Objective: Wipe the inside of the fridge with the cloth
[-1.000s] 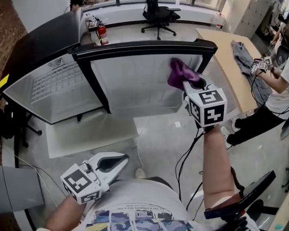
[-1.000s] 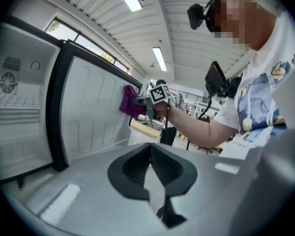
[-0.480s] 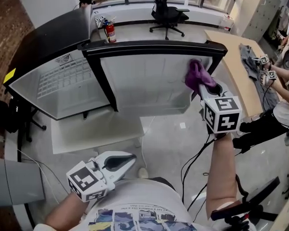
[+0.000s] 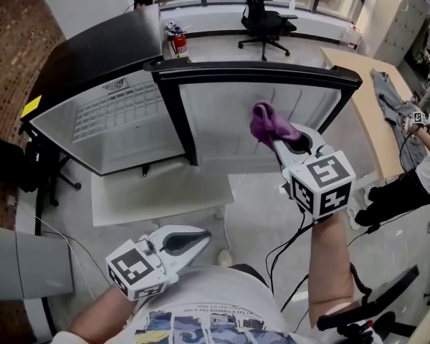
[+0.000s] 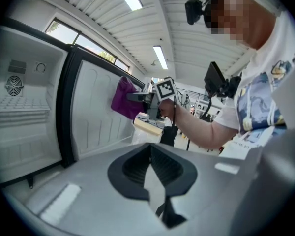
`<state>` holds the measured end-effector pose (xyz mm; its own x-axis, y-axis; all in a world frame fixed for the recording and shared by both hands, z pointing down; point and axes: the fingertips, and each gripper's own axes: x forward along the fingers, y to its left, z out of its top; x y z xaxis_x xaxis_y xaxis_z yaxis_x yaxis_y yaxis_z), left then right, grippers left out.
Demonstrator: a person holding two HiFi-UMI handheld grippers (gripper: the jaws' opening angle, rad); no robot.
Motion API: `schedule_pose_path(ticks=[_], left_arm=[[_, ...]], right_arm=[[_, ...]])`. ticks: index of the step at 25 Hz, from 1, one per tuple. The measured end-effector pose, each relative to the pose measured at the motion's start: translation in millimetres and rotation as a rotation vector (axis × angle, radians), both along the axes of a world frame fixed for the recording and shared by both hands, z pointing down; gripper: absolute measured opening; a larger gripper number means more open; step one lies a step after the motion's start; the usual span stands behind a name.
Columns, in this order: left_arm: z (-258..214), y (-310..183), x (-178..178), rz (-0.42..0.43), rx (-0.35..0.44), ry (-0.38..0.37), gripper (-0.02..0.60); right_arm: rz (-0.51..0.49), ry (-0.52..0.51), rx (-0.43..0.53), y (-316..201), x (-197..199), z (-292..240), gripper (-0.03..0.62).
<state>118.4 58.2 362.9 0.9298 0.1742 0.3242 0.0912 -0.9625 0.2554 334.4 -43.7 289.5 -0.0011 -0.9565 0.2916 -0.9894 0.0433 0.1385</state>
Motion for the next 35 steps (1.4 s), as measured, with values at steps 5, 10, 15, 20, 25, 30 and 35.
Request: schedule_pose_path(ticks=[5,10,15,20,25,30,35], left_arm=[[-1.6,-18.0,-22.5,-0.046,0.009,-0.012,0.006],[-0.7,-30.9,-41.4,-0.082,0.011,-0.026,0.006],[-4.5,-43.2,-53.4,-0.132,0.023,-0.029,0.006],[-1.0,-47.3,-60.2,-0.159,0.016,-0.040,0.006],[1.1,-40.9,-50.7,-0.140,0.011,-0.037,0.006],[1.5,-30.2,-32.3,-0.099,0.004,-0.027,0.006],[2.8,-17.0,-13.3,-0.059,-0.001,-0.023,0.006]], right_arm=[[-0.110,-0.040,-0.032,-37.4,-53.5,27.2,0.054],[-0.145,-0.052,-0.067,-70.3,-84.3,57.6,0.054],[-0.122,-0.042,-0.080,-90.8,-87.9,77.5,0.054],[-0.069,-0.029,-0.079,-91.0,-71.7,83.0,0.054],[-0.005,-0.025,-0.081,-78.0,-42.6,84.7,0.054],[0.071,-0.022,-0.083,-57.3,-5.8,84.2,0.054],[0.132,-0.003,-0.088,-34.6,28.6,84.4,0.054]])
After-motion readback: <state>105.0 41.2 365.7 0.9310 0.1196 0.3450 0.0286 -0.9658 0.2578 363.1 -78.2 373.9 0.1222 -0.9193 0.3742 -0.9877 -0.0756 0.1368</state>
